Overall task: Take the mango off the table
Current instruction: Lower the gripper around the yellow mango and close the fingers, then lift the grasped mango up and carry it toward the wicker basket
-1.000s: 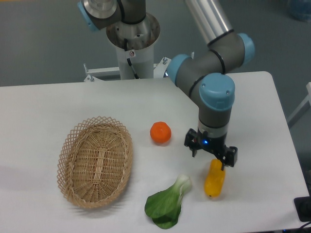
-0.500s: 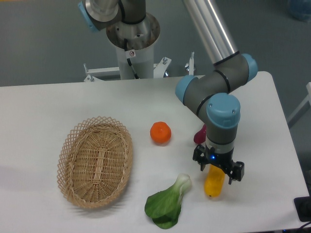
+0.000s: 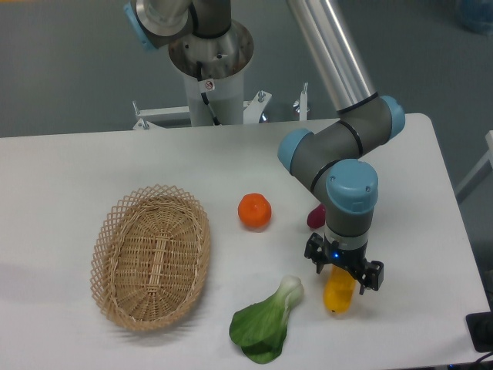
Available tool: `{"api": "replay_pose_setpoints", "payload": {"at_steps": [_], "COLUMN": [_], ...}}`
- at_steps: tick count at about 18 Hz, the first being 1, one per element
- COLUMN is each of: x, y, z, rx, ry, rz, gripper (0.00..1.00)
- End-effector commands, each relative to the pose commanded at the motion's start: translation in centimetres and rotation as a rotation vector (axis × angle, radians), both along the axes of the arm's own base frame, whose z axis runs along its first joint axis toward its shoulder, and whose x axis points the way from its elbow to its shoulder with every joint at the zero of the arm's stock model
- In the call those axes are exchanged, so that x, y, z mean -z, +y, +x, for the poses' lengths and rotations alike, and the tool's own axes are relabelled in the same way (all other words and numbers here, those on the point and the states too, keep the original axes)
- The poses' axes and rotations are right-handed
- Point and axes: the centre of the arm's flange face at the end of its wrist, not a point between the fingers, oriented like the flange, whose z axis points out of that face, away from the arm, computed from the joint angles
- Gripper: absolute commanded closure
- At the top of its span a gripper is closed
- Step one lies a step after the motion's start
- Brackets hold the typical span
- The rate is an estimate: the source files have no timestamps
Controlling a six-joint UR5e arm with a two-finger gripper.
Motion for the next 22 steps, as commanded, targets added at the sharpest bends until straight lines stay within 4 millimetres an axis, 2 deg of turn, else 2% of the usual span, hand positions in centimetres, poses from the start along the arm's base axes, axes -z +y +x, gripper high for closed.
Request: {"api": "replay_pose_setpoints", "payload": {"at_steps": [9, 14, 17, 22], "x": [1.7, 1.7, 1.6, 1.4], "y": [-0.1, 0.0, -0.1, 0.1], "z": [0.1, 0.1, 0.0, 0.0], "rx": [-0.014, -0.017, -0.018, -0.051], "ry": [0.003, 0.006, 0.007, 0.023], "rz": [-0.043, -0.044, -0.043, -0.019], "gripper": [0.0, 0.01, 0.39, 0.46]}}
